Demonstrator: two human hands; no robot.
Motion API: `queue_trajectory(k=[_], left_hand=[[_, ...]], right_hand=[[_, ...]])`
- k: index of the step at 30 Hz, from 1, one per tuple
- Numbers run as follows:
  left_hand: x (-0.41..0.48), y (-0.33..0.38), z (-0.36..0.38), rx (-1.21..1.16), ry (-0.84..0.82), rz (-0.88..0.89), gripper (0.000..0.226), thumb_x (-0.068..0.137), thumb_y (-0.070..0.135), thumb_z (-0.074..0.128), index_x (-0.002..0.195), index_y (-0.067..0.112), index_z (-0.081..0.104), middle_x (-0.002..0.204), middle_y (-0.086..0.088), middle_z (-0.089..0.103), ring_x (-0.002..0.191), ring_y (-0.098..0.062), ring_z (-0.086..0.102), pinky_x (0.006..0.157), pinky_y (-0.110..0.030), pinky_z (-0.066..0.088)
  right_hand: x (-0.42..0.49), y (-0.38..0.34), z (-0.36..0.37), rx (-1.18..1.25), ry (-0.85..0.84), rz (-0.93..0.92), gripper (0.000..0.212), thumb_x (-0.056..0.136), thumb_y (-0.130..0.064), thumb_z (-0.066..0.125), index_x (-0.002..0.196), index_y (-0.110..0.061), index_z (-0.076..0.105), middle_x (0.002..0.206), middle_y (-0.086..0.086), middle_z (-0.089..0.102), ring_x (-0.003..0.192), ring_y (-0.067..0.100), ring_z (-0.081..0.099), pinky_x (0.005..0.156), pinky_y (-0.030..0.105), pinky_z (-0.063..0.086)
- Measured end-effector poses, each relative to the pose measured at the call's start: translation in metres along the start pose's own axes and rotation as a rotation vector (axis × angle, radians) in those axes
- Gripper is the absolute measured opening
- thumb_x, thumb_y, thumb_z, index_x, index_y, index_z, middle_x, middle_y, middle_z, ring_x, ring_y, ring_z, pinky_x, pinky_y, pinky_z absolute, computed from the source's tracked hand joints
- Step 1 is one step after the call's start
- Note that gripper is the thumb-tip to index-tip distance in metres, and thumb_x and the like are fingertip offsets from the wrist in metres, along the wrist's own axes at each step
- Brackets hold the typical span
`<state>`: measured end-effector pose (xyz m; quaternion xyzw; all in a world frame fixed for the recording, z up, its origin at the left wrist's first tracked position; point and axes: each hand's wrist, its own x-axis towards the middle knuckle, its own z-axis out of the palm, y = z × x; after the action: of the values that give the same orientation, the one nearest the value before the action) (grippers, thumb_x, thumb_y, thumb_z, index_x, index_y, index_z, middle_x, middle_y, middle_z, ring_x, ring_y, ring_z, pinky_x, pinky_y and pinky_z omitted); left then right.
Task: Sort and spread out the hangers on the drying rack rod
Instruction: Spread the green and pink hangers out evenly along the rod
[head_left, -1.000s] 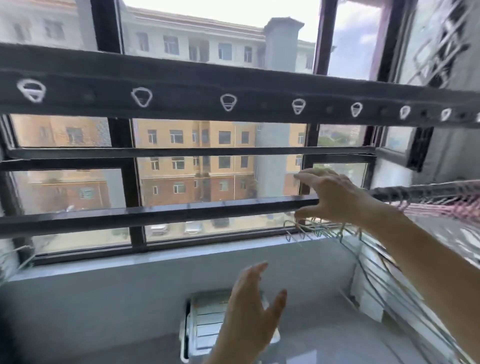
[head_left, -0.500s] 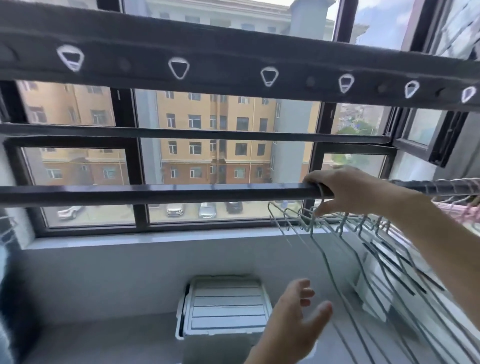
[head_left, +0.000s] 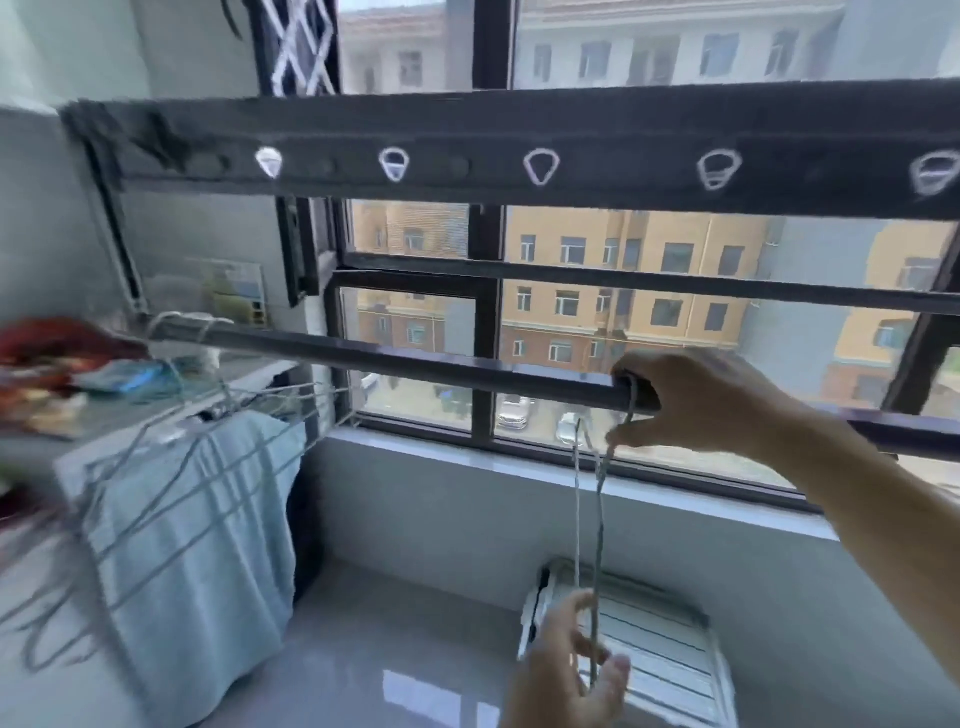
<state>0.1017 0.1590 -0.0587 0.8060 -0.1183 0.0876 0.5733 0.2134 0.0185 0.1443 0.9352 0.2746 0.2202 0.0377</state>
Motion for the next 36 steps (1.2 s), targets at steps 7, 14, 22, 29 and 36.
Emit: queue_trajectory(k=[7,14,22,29,36], left_hand=[[-0.036,-0.035,-0.109,0.198,0.345,-0.179,0.036,0.067,0.051,0.051,0.095,0.071,0.040,0.066,0.025,0.057,0.050,0.006,0.050,0.060,-0.004,0.038],[-0.063,-0.067,-0.191,0.304,0.450,0.078,0.039,0.078,0.023,0.046,0.087,0.060,0.054,0.062,0.050,0.043,0.048,0.024,0.038,0.051,0.007,0.027],[-0.053,-0.088,-0.240,0.369,0.726,0.160,0.040,0.067,0.024,0.048,0.090,0.053,0.062,0.071,0.045,0.052,0.048,0.024,0.034,0.046,0.009,0.025],[-0.051,-0.109,-0.256,0.327,0.847,0.099,0.035,0.069,0.036,0.043,0.095,0.048,0.063,0.060,0.017,0.064,0.039,0.012,0.042,0.042,-0.006,0.039],[-0.048,-0.103,-0.269,0.329,0.848,0.133,0.035,0.072,0.036,0.042,0.097,0.049,0.063,0.049,0.022,0.059,0.032,-0.002,0.037,0.037,-0.011,0.033]], right_hand=[[0.082,-0.097,0.022,0.061,0.100,-0.082,0.042,0.069,-0.060,0.066,0.085,-0.024,0.050,0.067,-0.008,0.053,0.061,0.013,0.050,0.050,0.026,0.037],[0.142,-0.180,0.030,0.100,0.111,-0.121,0.053,0.070,-0.062,0.065,0.101,-0.020,0.055,0.079,-0.001,0.062,0.070,0.019,0.058,0.056,0.028,0.048],[0.178,-0.232,0.034,0.135,0.128,-0.124,0.050,0.069,-0.060,0.068,0.090,-0.018,0.053,0.065,-0.007,0.049,0.059,0.012,0.048,0.044,0.022,0.026],[0.189,-0.251,0.035,0.134,0.135,-0.119,0.044,0.070,-0.059,0.067,0.081,-0.021,0.047,0.061,-0.010,0.043,0.055,0.011,0.043,0.044,0.022,0.023],[0.200,-0.260,0.035,0.164,0.143,-0.118,0.049,0.069,-0.060,0.068,0.093,-0.019,0.057,0.081,-0.001,0.062,0.066,0.018,0.051,0.045,0.022,0.024]])
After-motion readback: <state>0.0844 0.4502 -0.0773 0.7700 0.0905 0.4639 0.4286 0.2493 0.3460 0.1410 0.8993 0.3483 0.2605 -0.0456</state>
